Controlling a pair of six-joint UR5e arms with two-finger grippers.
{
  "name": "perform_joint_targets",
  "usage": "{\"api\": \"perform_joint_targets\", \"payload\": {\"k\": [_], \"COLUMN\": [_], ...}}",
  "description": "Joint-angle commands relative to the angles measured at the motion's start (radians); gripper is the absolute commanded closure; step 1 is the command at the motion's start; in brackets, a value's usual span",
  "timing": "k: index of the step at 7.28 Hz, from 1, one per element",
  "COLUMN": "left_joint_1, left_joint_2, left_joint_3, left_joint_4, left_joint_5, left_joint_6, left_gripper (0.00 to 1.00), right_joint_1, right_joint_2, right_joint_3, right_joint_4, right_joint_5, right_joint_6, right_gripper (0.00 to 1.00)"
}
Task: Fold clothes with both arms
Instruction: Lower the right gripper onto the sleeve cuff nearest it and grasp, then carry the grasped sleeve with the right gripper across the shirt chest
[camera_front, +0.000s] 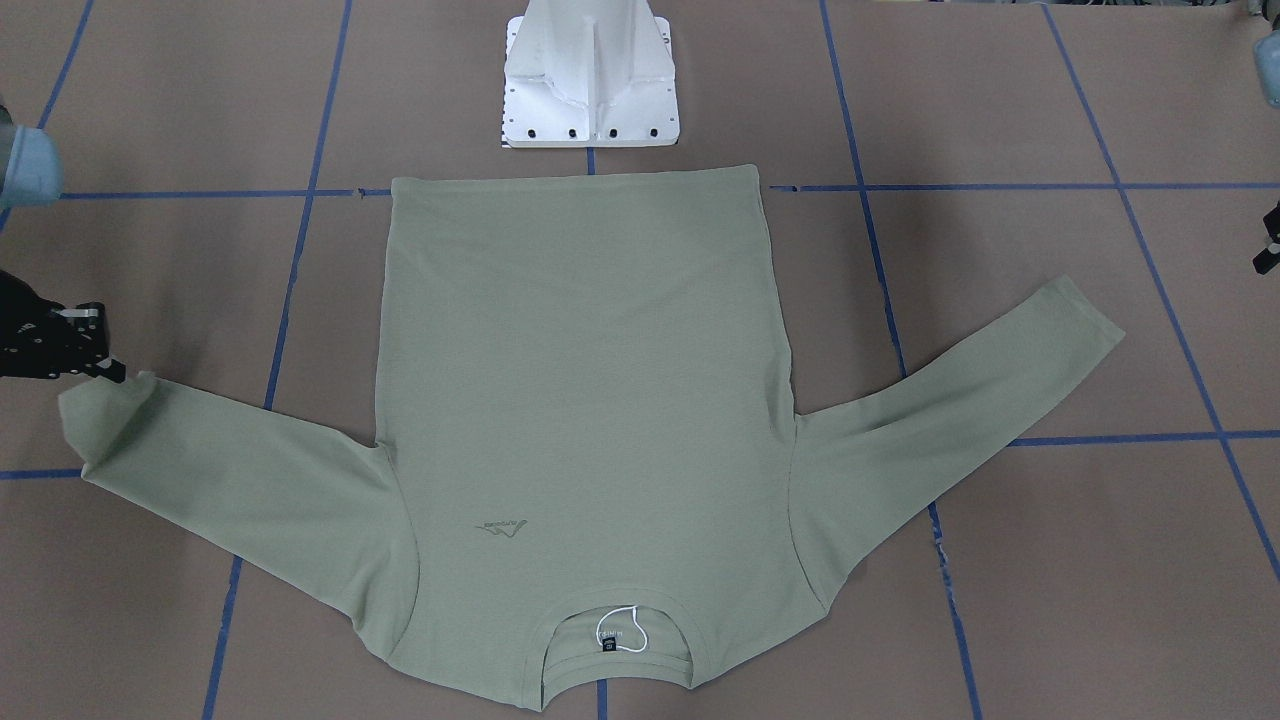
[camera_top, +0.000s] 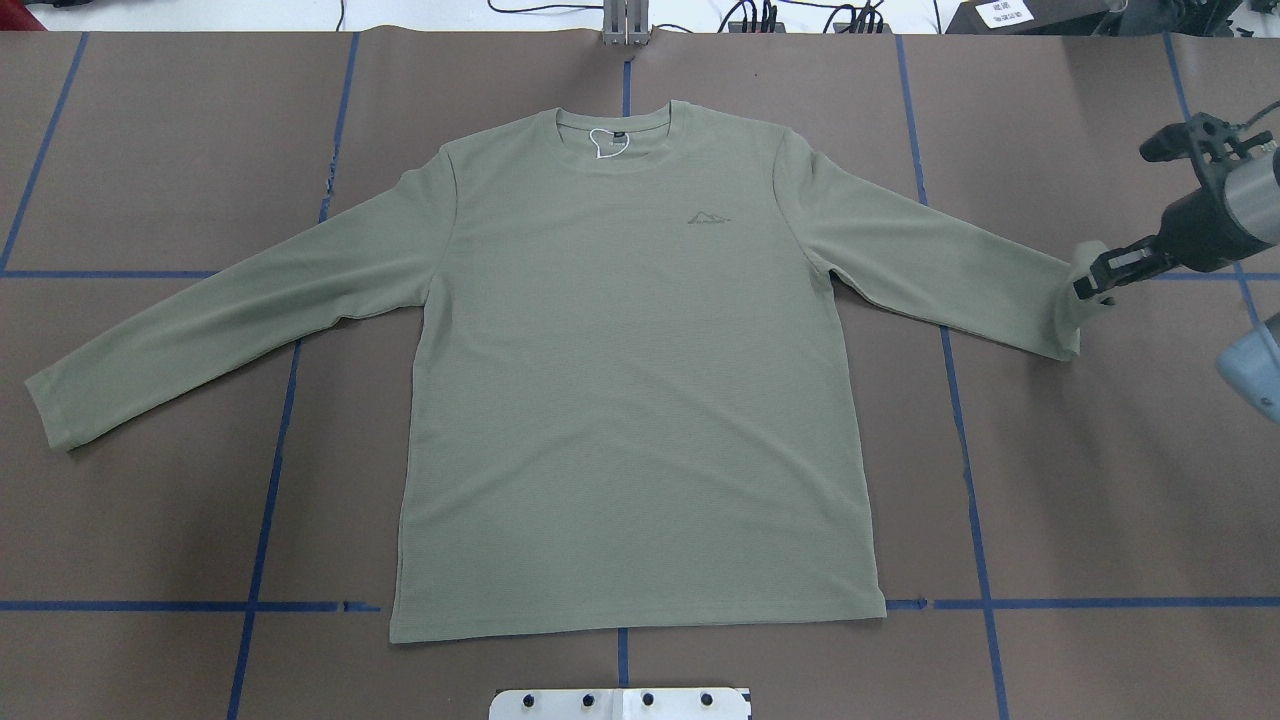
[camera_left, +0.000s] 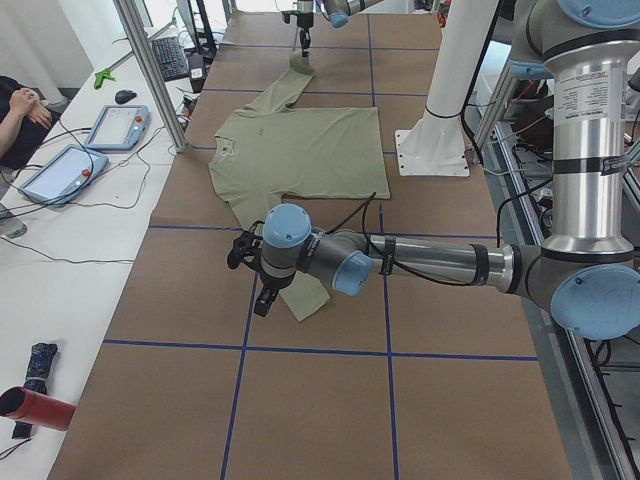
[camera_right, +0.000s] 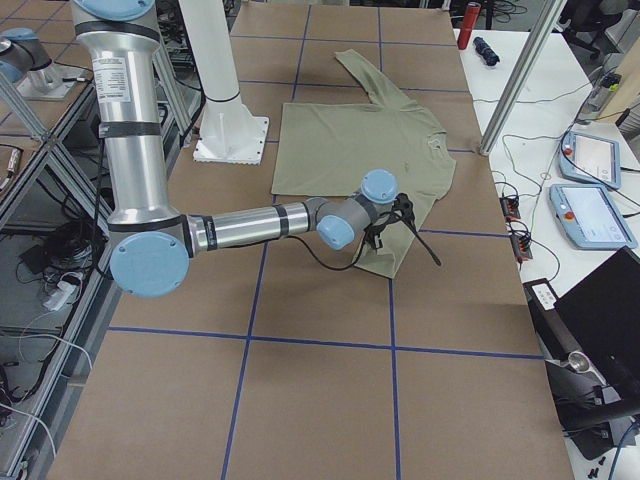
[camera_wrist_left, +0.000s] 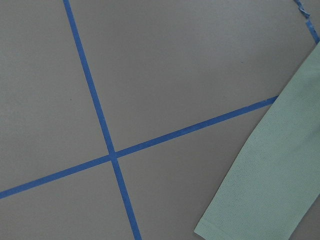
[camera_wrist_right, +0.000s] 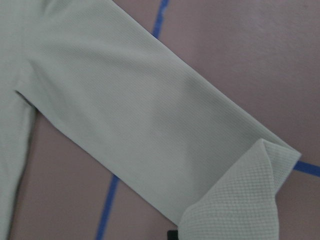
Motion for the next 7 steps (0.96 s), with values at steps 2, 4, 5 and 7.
{"api": "perform_joint_targets", "payload": {"k": [2,4,5,7], "left_joint_1": [0.000,0.000,0.000,0.000], "left_joint_2": [0.000,0.000,0.000,0.000], "left_joint_3": [0.000,0.003,0.002,0.003], "left_joint_4": [0.000,0.000,0.001,0.001], "left_joint_5": [0.000,0.000,0.000,0.000], "left_joint_6": [0.000,0.000,0.000,0.000], "left_gripper": [0.00,0.00,0.00,0.00], "right_joint_1": [-0.135,-0.184,-0.204,-0.252], "right_joint_2": [0.271,0.451,0.528,0.724], "right_joint_3": [-0.011,-0.023,-0.062,-0.196], "right_joint_4": [-0.092,-0.255,-0.265,-0.256], "right_joint_5": [-0.010,-0.070,-0.099,-0.195], "right_joint_6": [0.217,0.223,0.267,0.370], "right_gripper": [1.00,1.00,1.00,1.00]}}
